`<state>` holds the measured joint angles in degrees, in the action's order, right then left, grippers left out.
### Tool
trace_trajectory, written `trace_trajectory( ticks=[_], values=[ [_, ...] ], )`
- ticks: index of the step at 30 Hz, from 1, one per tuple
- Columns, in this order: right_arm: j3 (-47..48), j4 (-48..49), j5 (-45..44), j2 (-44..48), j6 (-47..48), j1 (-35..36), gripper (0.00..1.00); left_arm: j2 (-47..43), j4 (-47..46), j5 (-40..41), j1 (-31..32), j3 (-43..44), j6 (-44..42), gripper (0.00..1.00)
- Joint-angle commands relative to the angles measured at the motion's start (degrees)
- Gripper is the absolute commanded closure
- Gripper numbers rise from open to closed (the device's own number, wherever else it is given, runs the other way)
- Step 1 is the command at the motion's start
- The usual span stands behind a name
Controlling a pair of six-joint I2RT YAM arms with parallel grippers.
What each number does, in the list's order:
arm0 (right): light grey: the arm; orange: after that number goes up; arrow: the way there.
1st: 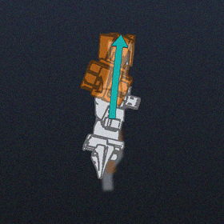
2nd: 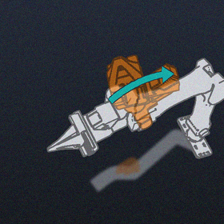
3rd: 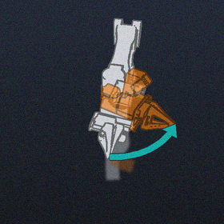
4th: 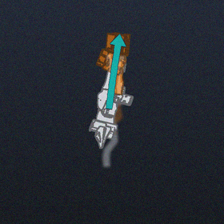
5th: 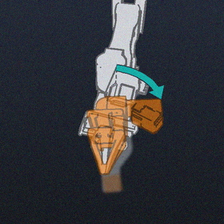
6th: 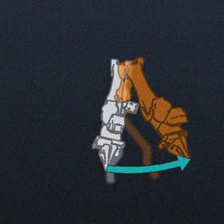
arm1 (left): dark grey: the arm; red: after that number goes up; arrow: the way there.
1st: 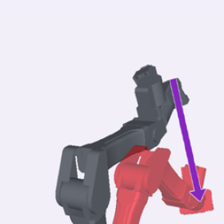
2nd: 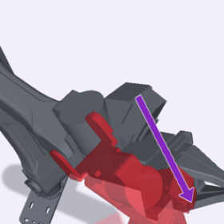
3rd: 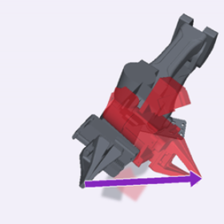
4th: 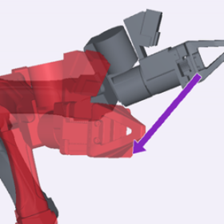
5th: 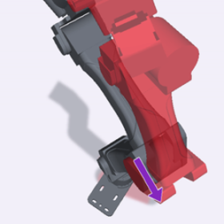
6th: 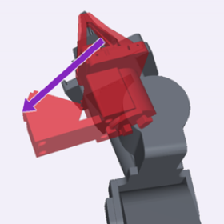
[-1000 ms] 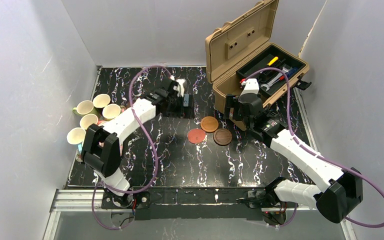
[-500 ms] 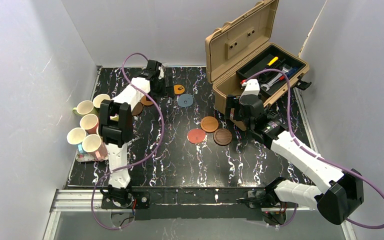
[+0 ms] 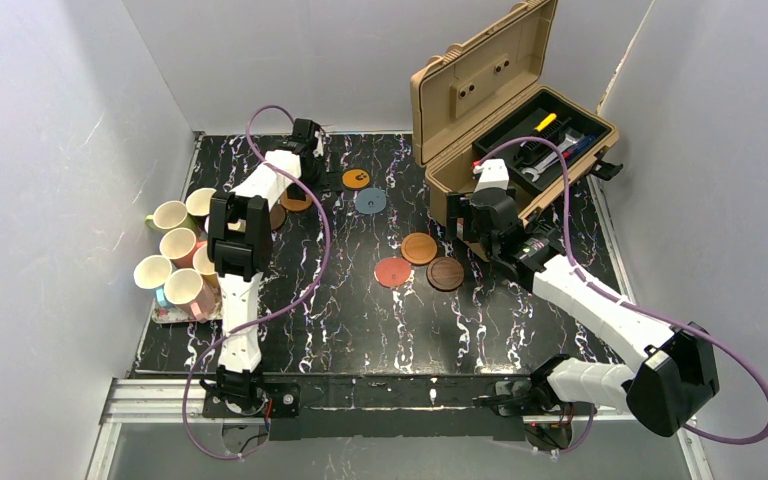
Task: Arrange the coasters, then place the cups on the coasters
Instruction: Move the coaster to the center of the board.
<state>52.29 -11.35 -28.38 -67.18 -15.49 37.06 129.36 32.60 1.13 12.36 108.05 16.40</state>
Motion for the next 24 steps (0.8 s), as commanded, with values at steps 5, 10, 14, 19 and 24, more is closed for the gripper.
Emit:
trace_trajectory(
  ticks=[5,10,14,19,24],
  values=[
    [2.9,3.2,-0.6,-0.9,0.4,-0.4,0.10,0.5,-0.4,-2.4,-0.9,-0.6,0.2,0.04],
    [2.6,3.1,-0.3,-0.1,0.0,-0.3,0.10,0.7,-1.0,-5.9,-0.9,-2.1,0.5,0.04],
    [2.1,2.8,-0.6,1.1,-0.1,-0.4,0.10,0.7,-0.9,-7.8,-0.9,-4.1,0.5,0.04],
    [1.7,2.3,-0.4,2.4,-0.2,-0.4,0.10,0.3,-0.9,-9.7,-0.9,-6.5,0.7,0.05],
    [1.3,1.9,-0.5,3.7,-0.5,-0.4,0.10,-1.7,-1.5,-11.6,-0.8,-10.0,1.3,0.06]
  ],
)
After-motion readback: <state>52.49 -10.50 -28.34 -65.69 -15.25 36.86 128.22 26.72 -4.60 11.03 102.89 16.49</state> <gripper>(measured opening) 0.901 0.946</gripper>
